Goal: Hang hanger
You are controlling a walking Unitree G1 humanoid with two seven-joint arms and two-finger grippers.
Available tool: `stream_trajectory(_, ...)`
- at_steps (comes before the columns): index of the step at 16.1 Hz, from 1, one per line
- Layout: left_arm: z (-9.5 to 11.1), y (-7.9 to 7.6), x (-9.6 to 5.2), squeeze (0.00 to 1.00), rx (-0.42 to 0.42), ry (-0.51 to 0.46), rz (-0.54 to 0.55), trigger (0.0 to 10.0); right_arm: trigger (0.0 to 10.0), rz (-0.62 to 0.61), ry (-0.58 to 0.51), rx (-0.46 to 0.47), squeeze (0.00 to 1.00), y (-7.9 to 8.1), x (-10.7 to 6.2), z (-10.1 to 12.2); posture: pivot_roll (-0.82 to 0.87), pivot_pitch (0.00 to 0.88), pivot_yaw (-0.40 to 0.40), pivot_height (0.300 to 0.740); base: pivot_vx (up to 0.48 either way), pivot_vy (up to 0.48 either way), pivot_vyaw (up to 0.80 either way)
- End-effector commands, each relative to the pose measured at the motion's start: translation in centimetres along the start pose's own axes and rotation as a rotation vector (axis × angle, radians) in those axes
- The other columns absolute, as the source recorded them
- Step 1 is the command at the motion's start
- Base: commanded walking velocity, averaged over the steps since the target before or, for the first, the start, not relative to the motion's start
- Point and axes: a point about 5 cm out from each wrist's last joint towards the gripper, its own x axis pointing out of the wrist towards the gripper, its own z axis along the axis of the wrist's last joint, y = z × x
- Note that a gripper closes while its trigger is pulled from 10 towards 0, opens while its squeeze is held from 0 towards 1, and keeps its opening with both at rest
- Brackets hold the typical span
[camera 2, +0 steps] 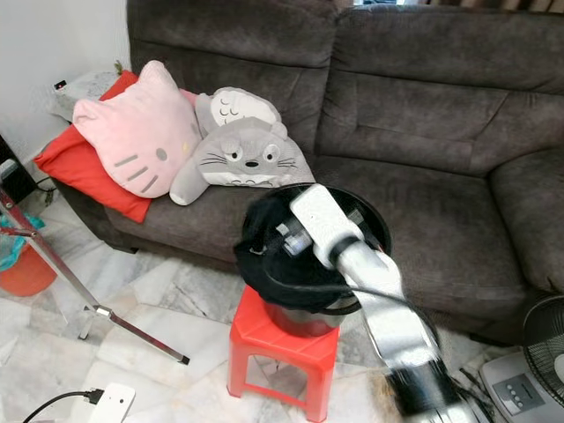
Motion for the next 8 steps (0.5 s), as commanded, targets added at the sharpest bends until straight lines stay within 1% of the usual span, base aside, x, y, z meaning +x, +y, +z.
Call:
stream_trajectory(1, -0.3, 0.0, 0.0, 0.0, 0.01, 0.014, -0.001, 10.0, 0.0, -0.021, 0.051, 0.004, 0.0, -0.2, -0.6, -0.5, -0.14, 0.0, 0.016, 0.74, 0.0, 0.0, 0.0)
stream_trajectory(2, -0.3, 0.0, 0.0, 0.0, 0.012, 0.014, -0.003, 10.0, 0.0, -0.019, 0.076, 0.026, 0.0, 0.1, -1.0, -0.9, -0.14, 0.0, 0.017, 0.74, 0.0, 0.0, 0.0)
stream_trajectory(4, -0.3, 0.0, 0.0, 0.0, 0.012, 0.014, -0.002, 10.0, 0.0, 0.018, 0.083, 0.039, 0.0, 1.0, -1.4, -0.6, -0.14, 0.0, 0.018, 0.74, 0.0, 0.0, 0.0)
stream_trajectory(5, -0.3, 0.0, 0.0, 0.0, 0.012, 0.014, -0.002, 10.0, 0.0, 0.029, 0.078, 0.038, 0.0, 1.2, -1.4, -0.4, -0.14, 0.0, 0.018, 0.74, 0.0, 0.0, 0.0)
stream_trajectory(6, -0.3, 0.0, 0.0, 0.0, 0.012, 0.014, -0.002, 10.0, 0.0, 0.074, 0.05, 0.031, 0.0, 2.0, -1.5, 0.3, -0.14, 0.0, 0.018, 0.74, 0.0, 0.0, 0.0)
stream_trajectory(8, -0.3, 0.0, 0.0, 0.0, 0.013, 0.014, -0.002, 10.0, 0.0, 0.088, 0.044, 0.03, 0.0, 2.3, -1.5, 0.5, -0.14, 0.0, 0.018, 0.74, 0.0, 0.0, 0.0)
